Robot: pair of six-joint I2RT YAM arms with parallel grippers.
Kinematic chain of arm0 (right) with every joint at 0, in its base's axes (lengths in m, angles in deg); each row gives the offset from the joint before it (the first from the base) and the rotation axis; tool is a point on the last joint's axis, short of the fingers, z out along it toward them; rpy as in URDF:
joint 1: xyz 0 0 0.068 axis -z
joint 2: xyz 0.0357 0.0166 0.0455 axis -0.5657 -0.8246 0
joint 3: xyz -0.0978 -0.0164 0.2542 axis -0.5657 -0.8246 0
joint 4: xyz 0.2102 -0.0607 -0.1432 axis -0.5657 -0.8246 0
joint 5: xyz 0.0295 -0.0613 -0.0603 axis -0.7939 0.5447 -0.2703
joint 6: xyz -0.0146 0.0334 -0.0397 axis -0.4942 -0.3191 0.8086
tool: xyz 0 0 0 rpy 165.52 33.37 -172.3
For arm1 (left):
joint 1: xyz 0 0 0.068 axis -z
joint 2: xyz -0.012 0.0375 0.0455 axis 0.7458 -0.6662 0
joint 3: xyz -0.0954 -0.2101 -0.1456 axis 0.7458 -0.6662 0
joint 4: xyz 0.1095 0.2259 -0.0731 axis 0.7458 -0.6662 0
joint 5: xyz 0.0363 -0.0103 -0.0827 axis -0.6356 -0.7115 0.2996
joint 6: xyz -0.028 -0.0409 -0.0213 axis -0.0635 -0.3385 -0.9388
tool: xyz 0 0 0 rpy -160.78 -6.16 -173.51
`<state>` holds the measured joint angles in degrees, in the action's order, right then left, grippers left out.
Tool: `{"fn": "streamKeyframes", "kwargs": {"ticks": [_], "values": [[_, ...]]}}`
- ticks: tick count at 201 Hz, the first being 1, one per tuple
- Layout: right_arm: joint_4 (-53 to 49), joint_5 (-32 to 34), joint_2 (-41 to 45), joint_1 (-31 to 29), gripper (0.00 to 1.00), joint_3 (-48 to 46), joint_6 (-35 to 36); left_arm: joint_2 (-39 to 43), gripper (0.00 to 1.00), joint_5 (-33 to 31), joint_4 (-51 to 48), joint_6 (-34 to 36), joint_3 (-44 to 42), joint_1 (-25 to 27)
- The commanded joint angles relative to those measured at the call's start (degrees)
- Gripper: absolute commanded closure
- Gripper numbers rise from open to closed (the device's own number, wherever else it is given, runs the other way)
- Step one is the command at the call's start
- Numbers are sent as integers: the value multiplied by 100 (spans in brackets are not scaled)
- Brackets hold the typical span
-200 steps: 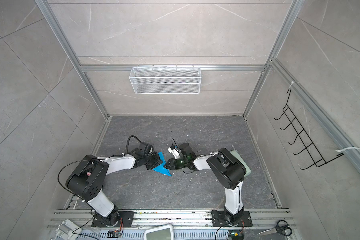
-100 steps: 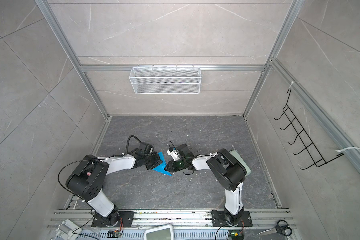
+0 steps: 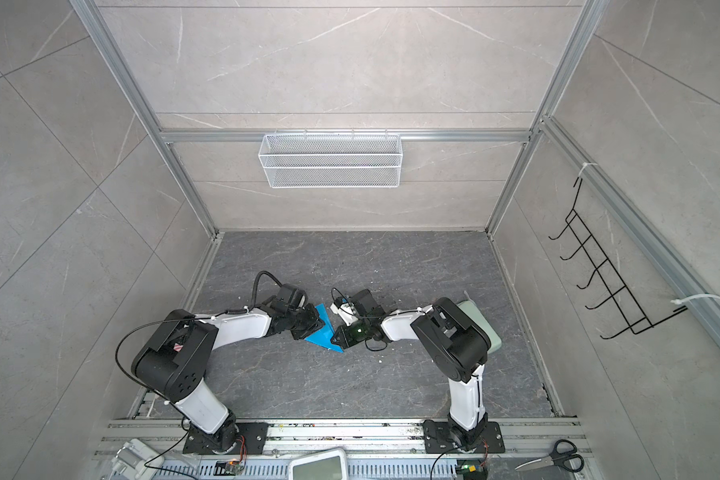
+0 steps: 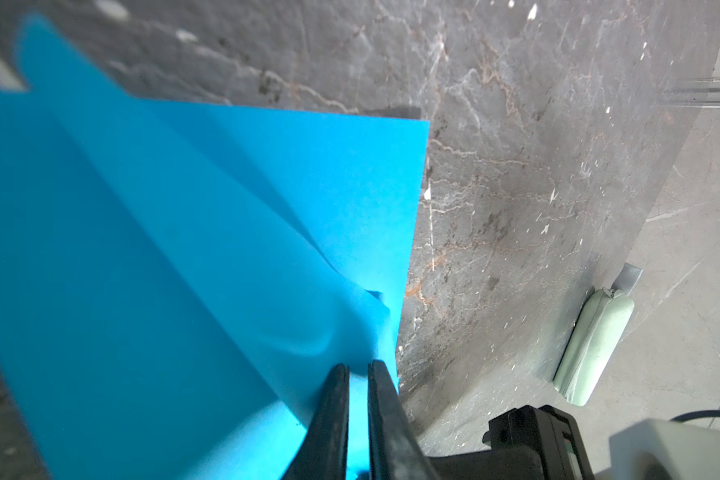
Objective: Fold a paper plane with a square sheet of paper (pick it up from the middle)
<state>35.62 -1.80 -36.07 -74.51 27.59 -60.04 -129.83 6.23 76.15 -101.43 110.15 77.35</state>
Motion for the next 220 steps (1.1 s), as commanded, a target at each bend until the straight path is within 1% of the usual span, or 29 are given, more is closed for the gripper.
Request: {"fn": "streamKeyframes", "kwargs": {"ticks": [1, 33, 63, 85, 112, 137, 169, 220], "values": [[50, -57, -213, 33, 94, -136, -70, 347, 84, -99, -191, 90, 124, -72], [434, -351, -323, 159, 97, -284, -518, 917, 80, -161, -311, 340, 24, -143], [937, -662, -442, 358, 98, -455, -1023, 1382, 76, -213, -225, 458, -340, -145], [1207, -816, -492, 439, 98, -521, -1317, 1530, 74, -165, 44, 420, -650, -145], [1386, -909, -484, 483, 96, -588, -1510, 1519, 74, -75, 329, 307, -918, -126], [1375, -904, -484, 495, 95, -577, -1465, 1399, 78, -74, 549, 247, -1058, -110], [1216, -892, -498, 498, 94, -498, -1182, 1103, 83, -75, 724, 202, -1055, -109], [729, -673, -289, 477, 87, -354, -229, 592, 89, -31, 628, 138, -695, -105]]}}
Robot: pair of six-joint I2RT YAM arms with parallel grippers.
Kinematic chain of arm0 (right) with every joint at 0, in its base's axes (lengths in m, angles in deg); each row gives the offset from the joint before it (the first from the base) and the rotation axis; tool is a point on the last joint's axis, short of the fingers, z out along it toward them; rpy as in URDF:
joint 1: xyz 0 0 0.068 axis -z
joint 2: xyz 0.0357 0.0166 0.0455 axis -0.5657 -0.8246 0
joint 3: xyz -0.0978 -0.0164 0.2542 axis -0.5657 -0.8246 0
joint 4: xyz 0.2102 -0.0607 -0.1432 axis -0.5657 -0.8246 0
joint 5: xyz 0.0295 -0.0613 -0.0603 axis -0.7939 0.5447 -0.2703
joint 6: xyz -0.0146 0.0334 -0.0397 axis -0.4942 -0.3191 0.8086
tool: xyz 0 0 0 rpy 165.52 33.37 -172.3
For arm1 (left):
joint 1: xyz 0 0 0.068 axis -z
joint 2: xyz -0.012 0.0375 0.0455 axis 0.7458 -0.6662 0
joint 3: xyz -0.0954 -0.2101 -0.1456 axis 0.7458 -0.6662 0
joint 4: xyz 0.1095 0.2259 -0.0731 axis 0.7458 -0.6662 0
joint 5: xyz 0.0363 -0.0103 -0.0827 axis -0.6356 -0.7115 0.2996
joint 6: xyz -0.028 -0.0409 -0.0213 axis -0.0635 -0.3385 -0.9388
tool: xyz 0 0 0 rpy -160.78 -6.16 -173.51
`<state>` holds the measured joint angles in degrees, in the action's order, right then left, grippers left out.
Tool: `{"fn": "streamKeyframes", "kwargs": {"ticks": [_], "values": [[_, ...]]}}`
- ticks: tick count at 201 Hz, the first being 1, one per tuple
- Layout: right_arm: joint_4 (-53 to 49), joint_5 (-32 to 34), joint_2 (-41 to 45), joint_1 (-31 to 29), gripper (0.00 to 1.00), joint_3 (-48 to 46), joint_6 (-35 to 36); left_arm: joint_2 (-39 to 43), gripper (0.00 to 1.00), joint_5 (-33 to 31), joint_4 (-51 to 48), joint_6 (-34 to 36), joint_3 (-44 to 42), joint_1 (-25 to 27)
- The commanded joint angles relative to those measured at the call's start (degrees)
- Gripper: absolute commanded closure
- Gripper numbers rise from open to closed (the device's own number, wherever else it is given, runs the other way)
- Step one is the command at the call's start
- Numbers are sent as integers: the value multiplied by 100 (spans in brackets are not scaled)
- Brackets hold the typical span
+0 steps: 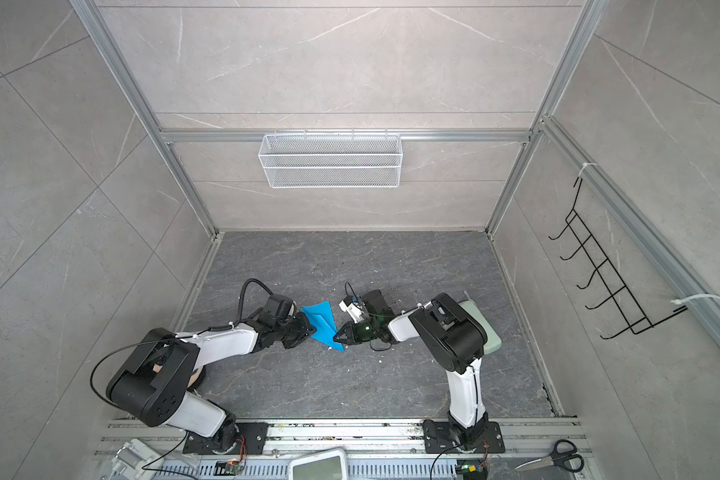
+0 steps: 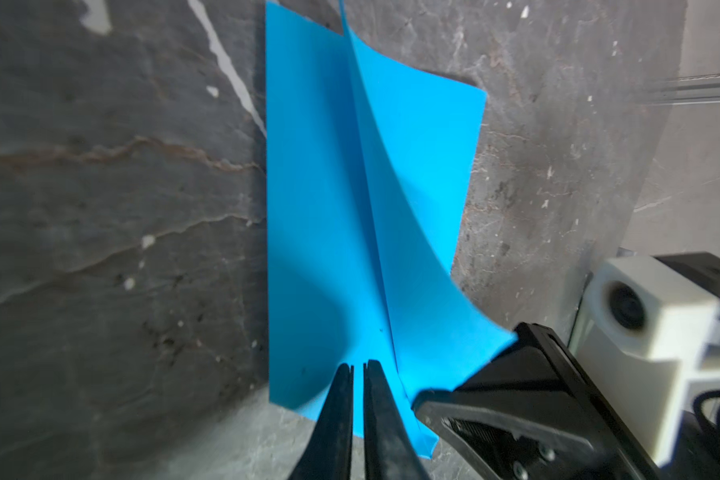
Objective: Fold a paper plane with a square sheet of paper (pick it up from the middle)
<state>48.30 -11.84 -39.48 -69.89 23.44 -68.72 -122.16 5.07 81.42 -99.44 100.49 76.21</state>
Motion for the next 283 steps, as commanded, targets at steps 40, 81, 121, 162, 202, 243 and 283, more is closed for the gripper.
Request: {"fn": "streamKeyframes", "kwargs": {"ticks": [40, 81, 121, 162, 202, 243, 283], "values": [[-681, 761, 523, -123, 75, -14, 1259, -358, 92, 74, -140, -198, 290, 14], [-497, 2686, 1339, -698, 60, -461, 1964, -368, 93, 9, -299, -337, 228, 24], [3, 3836, 1425, -1204, 54, -643, 2757, -478, 93, 14, -389, -442, 238, 30], [421, 4371, 1176, -1518, 56, -627, 3331, -551, 94, 79, -355, -464, 260, 27], [431, 4338, 866, -1602, 64, -485, 3682, -573, 94, 120, -341, -471, 268, 26], [538, 4525, 740, -1617, 67, -498, 3714, -562, 94, 117, -361, -471, 262, 30], [561, 4408, 628, -1620, 77, -417, 3653, -518, 94, 92, -451, -453, 271, 28]]}}
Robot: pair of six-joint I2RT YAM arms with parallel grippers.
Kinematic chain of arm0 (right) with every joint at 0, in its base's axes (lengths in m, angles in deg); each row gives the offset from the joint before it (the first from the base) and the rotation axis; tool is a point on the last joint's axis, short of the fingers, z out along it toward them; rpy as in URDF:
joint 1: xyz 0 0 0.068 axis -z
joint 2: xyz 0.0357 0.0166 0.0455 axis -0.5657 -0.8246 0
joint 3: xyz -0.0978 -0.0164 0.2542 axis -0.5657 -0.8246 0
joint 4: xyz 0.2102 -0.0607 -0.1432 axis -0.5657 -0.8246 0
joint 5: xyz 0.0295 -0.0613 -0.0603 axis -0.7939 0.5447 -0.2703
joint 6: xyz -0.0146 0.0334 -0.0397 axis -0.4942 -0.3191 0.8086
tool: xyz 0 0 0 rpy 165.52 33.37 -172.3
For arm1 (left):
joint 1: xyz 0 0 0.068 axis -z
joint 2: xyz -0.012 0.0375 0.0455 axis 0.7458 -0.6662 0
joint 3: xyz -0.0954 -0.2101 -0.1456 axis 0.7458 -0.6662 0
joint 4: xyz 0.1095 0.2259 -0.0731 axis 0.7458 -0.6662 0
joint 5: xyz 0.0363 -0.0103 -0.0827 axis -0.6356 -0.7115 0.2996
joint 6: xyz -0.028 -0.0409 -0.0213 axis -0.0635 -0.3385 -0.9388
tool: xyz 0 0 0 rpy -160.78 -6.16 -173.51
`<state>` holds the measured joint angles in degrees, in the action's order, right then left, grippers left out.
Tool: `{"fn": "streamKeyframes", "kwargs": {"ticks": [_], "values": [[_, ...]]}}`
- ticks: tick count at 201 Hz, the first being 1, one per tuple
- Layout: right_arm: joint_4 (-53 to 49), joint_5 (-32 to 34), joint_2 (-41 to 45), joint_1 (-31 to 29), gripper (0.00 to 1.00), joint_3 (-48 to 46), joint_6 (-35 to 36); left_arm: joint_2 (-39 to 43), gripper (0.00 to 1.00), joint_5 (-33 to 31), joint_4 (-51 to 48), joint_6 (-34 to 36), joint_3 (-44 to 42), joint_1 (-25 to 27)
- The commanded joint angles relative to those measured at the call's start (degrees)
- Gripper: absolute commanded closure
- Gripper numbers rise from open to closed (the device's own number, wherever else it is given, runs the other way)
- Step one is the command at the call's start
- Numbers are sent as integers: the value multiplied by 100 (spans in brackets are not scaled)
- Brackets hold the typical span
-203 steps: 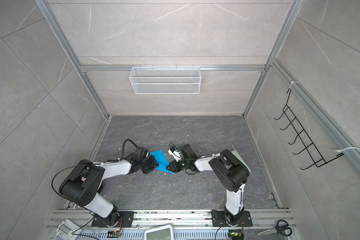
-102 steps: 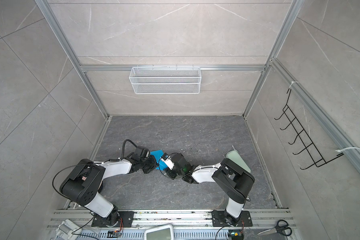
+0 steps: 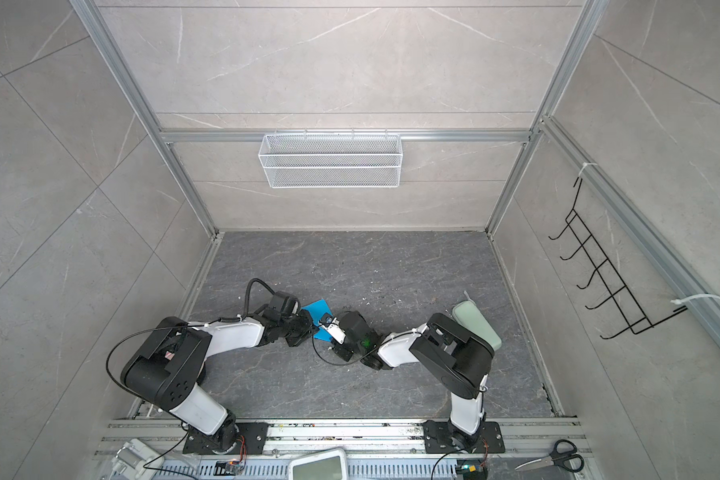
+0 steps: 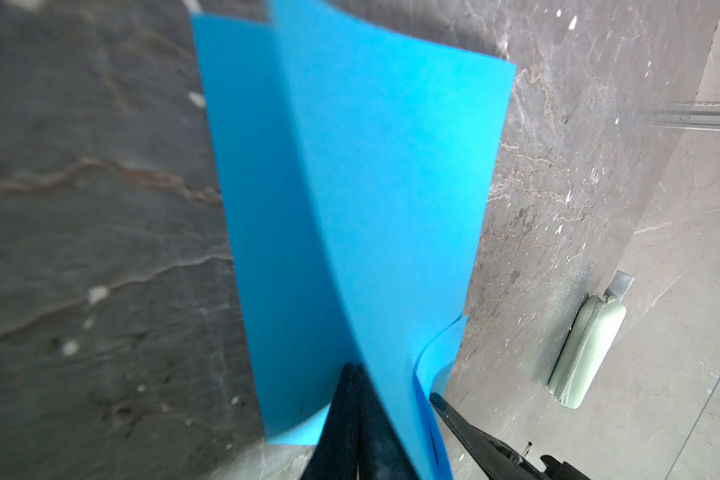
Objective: Fold a paper plane with a square sheet of paper (pick it up from the middle)
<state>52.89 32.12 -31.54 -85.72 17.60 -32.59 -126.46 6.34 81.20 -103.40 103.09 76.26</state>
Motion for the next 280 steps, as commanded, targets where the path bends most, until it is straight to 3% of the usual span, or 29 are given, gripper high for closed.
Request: {"fn": "streamKeyframes", "kwargs": {"ticks": [1, 50, 106, 144, 175, 224, 280], "values": [[98, 9, -168, -40, 77, 168, 40, -88, 94, -34, -429, -57, 11, 25], [180, 5, -225, 2, 86, 152, -185, 32, 93, -99, -521, -44, -15, 29], [138, 93, -297, 33, 72, 225, -163, 13, 93, -120, -626, 13, 39, 21], [77, 151, -388, 69, 71, 334, -226, -6, 93, -125, -680, 31, 63, 18], [15, 6, -401, 174, 78, 379, -362, -1, 93, -124, -708, 42, 81, 9], [-19, -587, -365, 366, 92, 362, -590, 71, 93, -147, -760, 57, 90, 2], [39, -1514, -389, 588, 88, 333, -1080, 341, 92, -262, -947, 155, 102, -9]]}}
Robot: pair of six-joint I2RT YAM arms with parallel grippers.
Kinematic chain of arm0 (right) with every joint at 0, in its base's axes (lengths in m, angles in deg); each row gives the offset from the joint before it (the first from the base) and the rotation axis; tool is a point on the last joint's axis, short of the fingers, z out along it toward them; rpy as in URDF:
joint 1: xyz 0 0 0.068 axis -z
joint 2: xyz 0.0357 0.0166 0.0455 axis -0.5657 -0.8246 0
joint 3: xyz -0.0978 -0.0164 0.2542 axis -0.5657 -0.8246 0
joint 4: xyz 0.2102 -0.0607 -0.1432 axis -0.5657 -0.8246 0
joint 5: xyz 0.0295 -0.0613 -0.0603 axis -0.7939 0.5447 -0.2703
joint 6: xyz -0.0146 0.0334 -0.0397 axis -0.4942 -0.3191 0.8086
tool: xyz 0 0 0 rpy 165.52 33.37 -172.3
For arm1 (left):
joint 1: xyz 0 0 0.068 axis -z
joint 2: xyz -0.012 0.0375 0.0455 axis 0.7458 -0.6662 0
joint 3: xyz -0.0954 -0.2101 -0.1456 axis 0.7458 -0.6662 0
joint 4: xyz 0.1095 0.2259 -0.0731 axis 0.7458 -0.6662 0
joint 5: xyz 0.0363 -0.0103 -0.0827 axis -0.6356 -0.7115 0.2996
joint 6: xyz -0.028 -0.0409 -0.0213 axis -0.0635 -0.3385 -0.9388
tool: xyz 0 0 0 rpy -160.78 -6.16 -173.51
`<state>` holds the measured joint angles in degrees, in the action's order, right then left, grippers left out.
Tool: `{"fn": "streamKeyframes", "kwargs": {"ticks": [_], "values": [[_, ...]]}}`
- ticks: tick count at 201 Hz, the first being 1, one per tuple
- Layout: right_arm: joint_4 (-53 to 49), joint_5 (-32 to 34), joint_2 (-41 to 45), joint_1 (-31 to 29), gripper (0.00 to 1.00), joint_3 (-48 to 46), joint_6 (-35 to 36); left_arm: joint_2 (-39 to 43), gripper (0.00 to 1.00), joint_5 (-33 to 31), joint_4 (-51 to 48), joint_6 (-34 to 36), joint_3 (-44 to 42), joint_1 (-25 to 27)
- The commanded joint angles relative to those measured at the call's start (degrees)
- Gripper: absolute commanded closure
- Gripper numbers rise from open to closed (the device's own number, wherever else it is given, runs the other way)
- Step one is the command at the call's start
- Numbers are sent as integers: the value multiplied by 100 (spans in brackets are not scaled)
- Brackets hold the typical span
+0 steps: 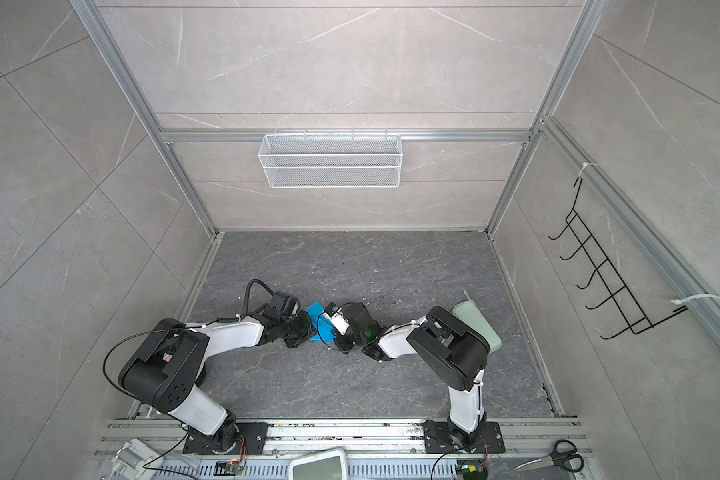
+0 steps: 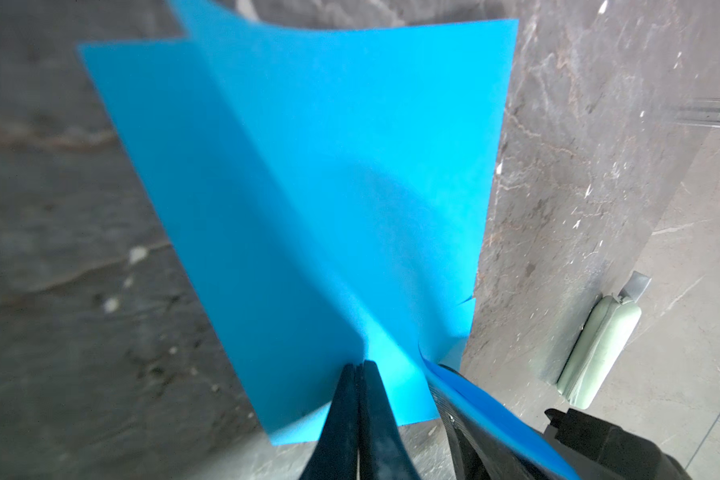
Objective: Fold a paper plane with a square sheet of paper (pick it up from the middle)
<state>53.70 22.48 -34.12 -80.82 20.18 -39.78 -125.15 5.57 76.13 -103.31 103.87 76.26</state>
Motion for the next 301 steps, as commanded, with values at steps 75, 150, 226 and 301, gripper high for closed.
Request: {"fn": "streamKeyframes", "kwargs": {"ticks": [75, 150, 226, 301], "values": [[-23, -997, -172, 188, 83, 164, -504, 39, 92, -168, -465, 148, 54, -13], [-92, -1445, -323, 370, 97, 232, -979, 338, 90, -238, -603, 211, 64, -35], [846, -2414, -596, 659, 95, 46, -2383, 488, 86, 147, -29, 355, 102, -44], [167, -2202, -461, 717, 87, 158, -2021, -81, 89, 189, -202, 250, 230, -39]]}}
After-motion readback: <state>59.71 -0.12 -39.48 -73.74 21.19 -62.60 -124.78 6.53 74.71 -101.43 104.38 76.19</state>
